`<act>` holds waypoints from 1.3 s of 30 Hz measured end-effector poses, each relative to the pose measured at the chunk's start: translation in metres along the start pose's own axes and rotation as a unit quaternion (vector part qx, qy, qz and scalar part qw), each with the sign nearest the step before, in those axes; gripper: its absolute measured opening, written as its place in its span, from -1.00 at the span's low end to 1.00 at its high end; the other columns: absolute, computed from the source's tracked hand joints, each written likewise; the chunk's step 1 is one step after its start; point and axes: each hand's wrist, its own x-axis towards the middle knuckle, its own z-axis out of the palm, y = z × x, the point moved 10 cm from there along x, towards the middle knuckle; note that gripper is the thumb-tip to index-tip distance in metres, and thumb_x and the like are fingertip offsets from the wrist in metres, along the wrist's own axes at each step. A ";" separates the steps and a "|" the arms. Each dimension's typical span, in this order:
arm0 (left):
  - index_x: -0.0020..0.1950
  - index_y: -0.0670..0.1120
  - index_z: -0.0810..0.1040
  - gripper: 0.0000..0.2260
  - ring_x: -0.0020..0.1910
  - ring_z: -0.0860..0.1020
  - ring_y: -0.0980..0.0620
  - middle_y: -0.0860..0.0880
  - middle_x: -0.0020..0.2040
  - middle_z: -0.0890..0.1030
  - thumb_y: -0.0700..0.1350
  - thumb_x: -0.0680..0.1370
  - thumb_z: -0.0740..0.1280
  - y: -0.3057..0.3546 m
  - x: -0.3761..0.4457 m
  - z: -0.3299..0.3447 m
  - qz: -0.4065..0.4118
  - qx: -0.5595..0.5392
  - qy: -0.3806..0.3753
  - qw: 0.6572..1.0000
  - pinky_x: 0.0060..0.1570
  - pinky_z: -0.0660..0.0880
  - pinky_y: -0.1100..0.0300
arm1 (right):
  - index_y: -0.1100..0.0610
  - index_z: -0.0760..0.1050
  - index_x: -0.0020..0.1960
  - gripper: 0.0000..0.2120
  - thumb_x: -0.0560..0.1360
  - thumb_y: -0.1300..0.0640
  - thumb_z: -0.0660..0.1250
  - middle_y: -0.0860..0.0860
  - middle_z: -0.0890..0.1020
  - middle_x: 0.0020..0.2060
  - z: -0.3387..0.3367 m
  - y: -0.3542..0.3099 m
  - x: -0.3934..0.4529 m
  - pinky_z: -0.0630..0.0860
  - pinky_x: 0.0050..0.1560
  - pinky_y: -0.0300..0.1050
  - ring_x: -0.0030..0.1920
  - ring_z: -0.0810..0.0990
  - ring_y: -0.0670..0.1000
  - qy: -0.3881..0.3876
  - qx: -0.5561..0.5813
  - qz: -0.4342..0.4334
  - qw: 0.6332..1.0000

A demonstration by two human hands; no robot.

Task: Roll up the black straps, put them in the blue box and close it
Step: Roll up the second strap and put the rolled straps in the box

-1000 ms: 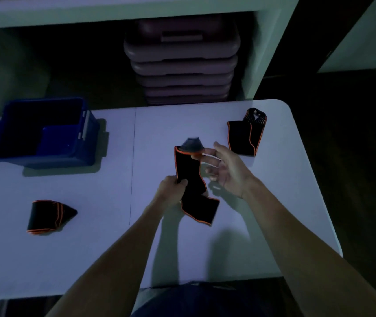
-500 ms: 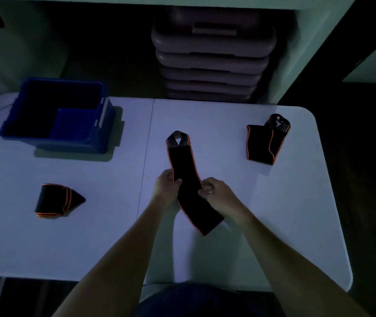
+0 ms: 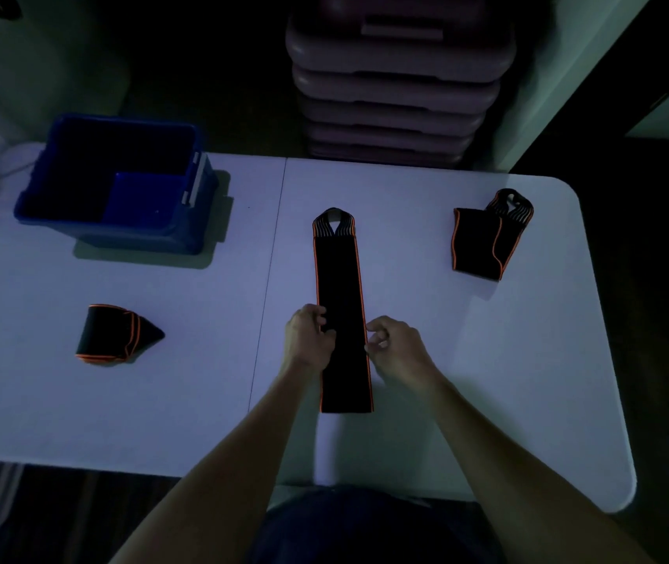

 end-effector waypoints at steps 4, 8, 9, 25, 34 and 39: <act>0.29 -0.18 0.53 -0.60 0.02 0.63 -0.06 -0.11 0.09 0.64 -0.37 0.47 0.33 0.008 0.001 -0.001 0.027 0.016 -0.022 0.999 0.14 0.56 0.14 | 0.19 0.53 0.25 -0.70 0.52 0.28 0.34 0.07 0.70 -0.09 0.003 0.000 -0.003 0.55 -0.09 -0.28 -0.07 0.67 0.00 -0.016 0.043 -0.004 0.999; 0.33 -0.17 0.52 -0.59 0.08 0.63 -0.08 -0.12 0.15 0.63 -0.35 0.49 0.33 0.014 0.002 -0.002 0.051 0.040 -0.032 0.997 0.20 0.55 0.10 | 0.15 0.53 0.24 -0.71 0.52 0.24 0.34 0.08 0.69 -0.08 0.002 0.000 -0.005 0.56 -0.08 -0.19 -0.06 0.68 0.03 -0.029 0.075 -0.001 0.997; 0.32 -0.17 0.52 -0.61 0.09 0.63 -0.10 -0.13 0.15 0.62 -0.33 0.50 0.34 0.018 0.003 -0.003 0.061 0.040 -0.024 0.997 0.20 0.55 0.07 | 0.14 0.54 0.21 -0.73 0.51 0.22 0.34 0.07 0.69 -0.08 -0.005 0.000 -0.004 0.54 -0.10 -0.20 -0.07 0.67 0.02 -0.016 0.078 -0.004 0.997; 0.40 -0.17 0.41 -0.53 0.23 0.56 -0.14 -0.18 0.28 0.56 -0.15 0.51 0.42 0.170 0.069 0.148 0.077 0.006 -0.207 0.975 0.29 0.49 -0.01 | 0.19 0.31 0.37 -0.44 0.42 0.12 0.37 0.21 0.59 0.14 -0.204 0.073 0.090 0.52 0.17 0.15 0.14 0.56 0.30 0.252 -0.033 0.107 0.961; 0.19 -0.15 0.61 -0.76 0.14 0.62 -0.11 -0.14 0.13 0.66 -0.21 0.52 0.39 0.203 0.095 0.177 0.037 -0.077 -0.143 0.986 0.21 0.56 0.00 | 0.07 0.20 0.48 -0.29 0.40 0.51 0.16 0.09 0.47 0.09 -0.192 0.088 0.070 0.49 -0.31 -0.28 -0.08 0.56 0.02 0.219 0.229 0.049 0.947; 0.03 -0.16 0.67 -0.89 -0.23 0.54 0.13 -0.06 -0.13 0.60 -0.25 0.52 0.40 0.216 0.065 0.167 0.156 -0.079 -0.228 0.958 -0.24 0.45 0.45 | 0.15 0.25 0.45 -0.51 0.56 0.43 0.12 0.17 0.47 0.17 -0.216 0.121 0.048 0.62 -0.01 -0.04 -0.11 0.62 0.07 0.275 0.392 0.098 0.872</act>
